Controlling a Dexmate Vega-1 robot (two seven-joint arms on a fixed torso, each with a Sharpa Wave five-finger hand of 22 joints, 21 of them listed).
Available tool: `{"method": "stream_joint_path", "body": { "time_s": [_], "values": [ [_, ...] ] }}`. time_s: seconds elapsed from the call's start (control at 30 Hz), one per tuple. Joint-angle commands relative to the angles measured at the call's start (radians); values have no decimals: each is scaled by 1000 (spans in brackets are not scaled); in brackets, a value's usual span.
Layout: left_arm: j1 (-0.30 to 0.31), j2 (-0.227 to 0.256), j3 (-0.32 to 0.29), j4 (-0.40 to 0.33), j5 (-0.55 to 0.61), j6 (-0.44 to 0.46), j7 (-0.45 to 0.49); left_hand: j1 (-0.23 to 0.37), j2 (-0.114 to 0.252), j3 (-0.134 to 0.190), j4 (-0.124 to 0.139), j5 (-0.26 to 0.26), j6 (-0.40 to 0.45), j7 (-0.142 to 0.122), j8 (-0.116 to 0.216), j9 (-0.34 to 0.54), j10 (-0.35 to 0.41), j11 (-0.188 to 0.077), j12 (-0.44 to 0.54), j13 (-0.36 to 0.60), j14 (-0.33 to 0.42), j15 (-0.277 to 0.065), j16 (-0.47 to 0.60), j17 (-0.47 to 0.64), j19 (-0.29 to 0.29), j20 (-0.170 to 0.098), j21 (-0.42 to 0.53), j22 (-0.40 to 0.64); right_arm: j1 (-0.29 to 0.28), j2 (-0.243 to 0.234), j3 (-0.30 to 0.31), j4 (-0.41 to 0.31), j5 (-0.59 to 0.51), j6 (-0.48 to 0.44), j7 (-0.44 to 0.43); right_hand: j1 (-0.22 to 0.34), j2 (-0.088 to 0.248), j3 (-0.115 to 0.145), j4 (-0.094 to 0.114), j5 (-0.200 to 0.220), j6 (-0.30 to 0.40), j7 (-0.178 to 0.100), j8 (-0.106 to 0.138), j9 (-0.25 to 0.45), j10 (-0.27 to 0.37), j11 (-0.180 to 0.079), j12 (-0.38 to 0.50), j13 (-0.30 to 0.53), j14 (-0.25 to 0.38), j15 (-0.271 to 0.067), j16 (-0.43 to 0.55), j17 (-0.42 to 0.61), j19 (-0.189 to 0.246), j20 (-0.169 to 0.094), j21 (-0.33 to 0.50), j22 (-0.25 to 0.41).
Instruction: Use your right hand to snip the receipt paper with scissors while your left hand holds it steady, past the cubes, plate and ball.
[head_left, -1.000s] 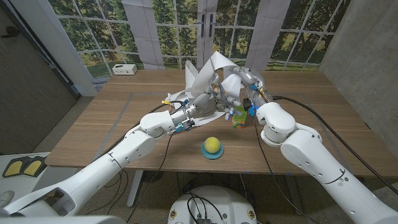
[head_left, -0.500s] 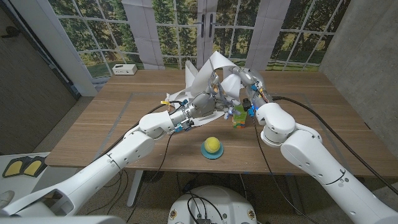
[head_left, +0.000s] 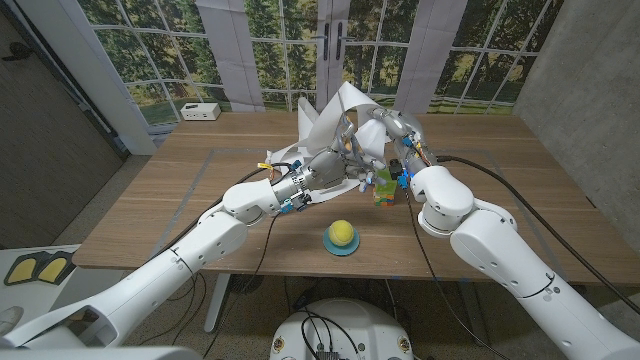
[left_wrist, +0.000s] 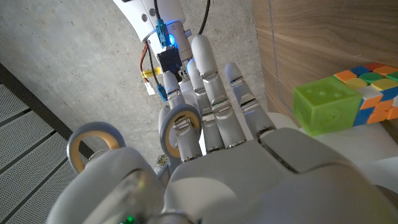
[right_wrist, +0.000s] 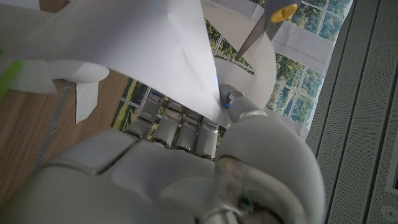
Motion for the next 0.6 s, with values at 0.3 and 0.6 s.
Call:
{"method": "stream_joint_path", "body": {
  "time_s": [0.3,0.6],
  "values": [
    [15,1,-3,-6,-4,-4,7,9,90,25,8,-14,92,139,1,0,98,-83,6,7,7,-3,9,2,10,-5,8,9,-4,-2,0,-6,1,-4,0,9,-1,2,7,11,32,24,3,2,8,-2,10,2,2,-140,10,2,11,-2,6,4],
    [14,-1,-3,-5,-5,-8,5,47,161,64,-2,-31,90,137,2,2,100,-82,5,6,4,1,12,3,8,-5,10,11,-3,-2,2,-10,1,-9,-4,10,0,2,7,13,35,26,4,1,9,-3,12,0,5,-141,12,0,11,-2,6,4]
  ]
}}
